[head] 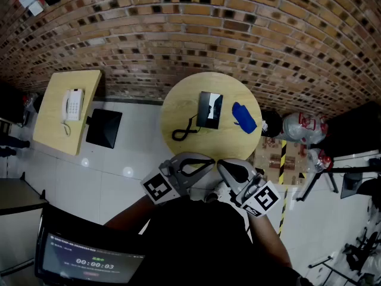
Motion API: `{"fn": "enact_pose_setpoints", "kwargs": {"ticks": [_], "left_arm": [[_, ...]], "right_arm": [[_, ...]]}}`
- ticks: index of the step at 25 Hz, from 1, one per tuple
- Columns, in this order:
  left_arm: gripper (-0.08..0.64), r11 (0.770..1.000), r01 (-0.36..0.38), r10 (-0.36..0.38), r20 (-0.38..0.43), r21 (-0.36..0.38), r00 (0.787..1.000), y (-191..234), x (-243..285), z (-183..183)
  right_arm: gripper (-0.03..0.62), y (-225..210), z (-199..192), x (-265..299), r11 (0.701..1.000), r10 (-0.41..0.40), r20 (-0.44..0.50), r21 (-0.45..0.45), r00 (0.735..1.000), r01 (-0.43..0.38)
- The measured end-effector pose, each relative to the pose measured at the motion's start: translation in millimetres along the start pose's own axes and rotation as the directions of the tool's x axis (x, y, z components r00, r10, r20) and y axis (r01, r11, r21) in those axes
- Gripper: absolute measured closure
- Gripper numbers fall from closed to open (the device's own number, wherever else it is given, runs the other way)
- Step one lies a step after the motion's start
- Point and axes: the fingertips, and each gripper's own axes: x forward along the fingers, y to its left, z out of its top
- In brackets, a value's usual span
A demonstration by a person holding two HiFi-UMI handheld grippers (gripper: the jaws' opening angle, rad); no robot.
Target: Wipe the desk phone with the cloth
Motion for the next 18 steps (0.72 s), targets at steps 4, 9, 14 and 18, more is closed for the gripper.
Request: {"fn": "enact_pose_setpoints", "kwargs": {"ticks": [4, 9, 14, 18], "left_arm": [[0.558, 1.000, -0.009, 0.009, -0.002, 0.004, 1.000, 2.9, -3.7, -3.2], [0.558, 1.000, -0.029, 0.029, -0.001, 0.003, 1.000, 4.9, -5.6, -10.1], [0.558, 0.999, -0.034, 0.034, 0.005, 0.013, 0.999, 30.7, -15.7, -6.1], [0.558, 0.999, -0.044, 0.043, 0.006, 0.018, 0.999, 47.8, -11.8, -7.2]], "right_arm": [[0.592, 1.0, -6.7, 1.8, 1.000, -0.010, -0.007, 0.004, 1.000, 0.010], [0.592, -8.5, -19.0, -4.1, 0.997, -0.074, -0.018, 0.026, 0.997, 0.074], [0.592, -33.8, -28.9, 11.5, 0.987, -0.156, -0.056, 0.018, 0.986, 0.158], [0.591, -68.4, -42.2, 12.9, 0.975, -0.215, -0.100, 0.041, 0.972, 0.220]]}}
